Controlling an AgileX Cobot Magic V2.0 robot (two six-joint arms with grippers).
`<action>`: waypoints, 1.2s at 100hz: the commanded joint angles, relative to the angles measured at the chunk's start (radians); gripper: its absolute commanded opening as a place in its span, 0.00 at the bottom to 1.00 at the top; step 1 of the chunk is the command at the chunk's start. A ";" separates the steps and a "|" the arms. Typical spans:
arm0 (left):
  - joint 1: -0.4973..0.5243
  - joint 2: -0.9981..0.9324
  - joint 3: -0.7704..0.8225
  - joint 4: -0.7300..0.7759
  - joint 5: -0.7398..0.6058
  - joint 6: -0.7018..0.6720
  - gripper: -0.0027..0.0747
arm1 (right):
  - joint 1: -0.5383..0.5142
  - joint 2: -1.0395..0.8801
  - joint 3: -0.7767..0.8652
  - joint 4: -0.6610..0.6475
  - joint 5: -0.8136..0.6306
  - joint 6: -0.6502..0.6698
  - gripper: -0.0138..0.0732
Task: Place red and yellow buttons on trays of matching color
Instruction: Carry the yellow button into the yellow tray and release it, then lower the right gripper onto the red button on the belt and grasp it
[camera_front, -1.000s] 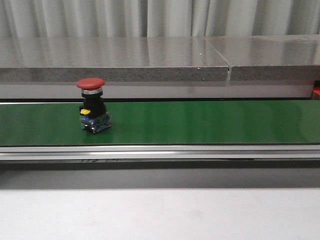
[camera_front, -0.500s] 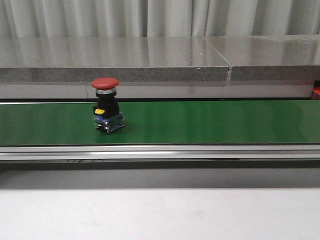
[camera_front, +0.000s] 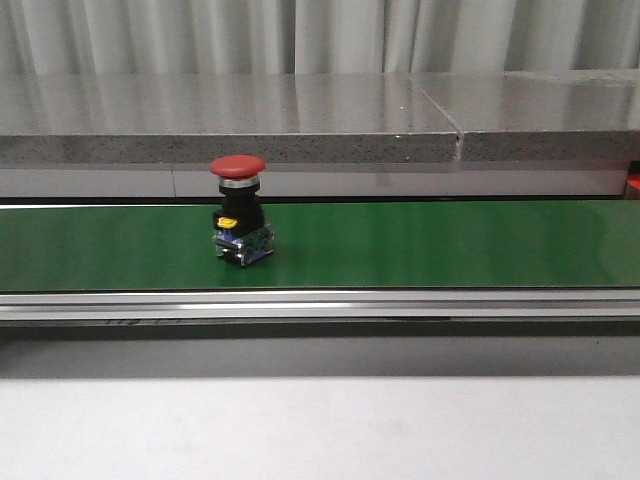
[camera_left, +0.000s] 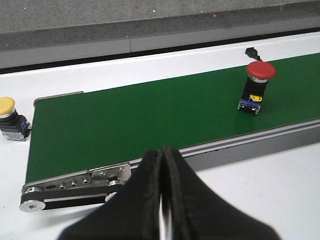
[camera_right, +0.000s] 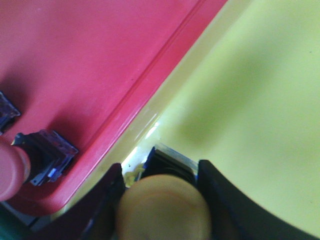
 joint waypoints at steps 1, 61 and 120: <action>-0.009 0.008 -0.025 -0.019 -0.067 -0.004 0.01 | -0.004 -0.011 -0.023 0.003 -0.054 0.000 0.30; -0.009 0.008 -0.025 -0.019 -0.067 -0.004 0.01 | -0.003 0.060 -0.023 0.003 -0.103 -0.022 0.65; -0.009 0.008 -0.025 -0.019 -0.067 -0.004 0.01 | 0.008 -0.077 -0.023 0.003 -0.083 -0.022 0.74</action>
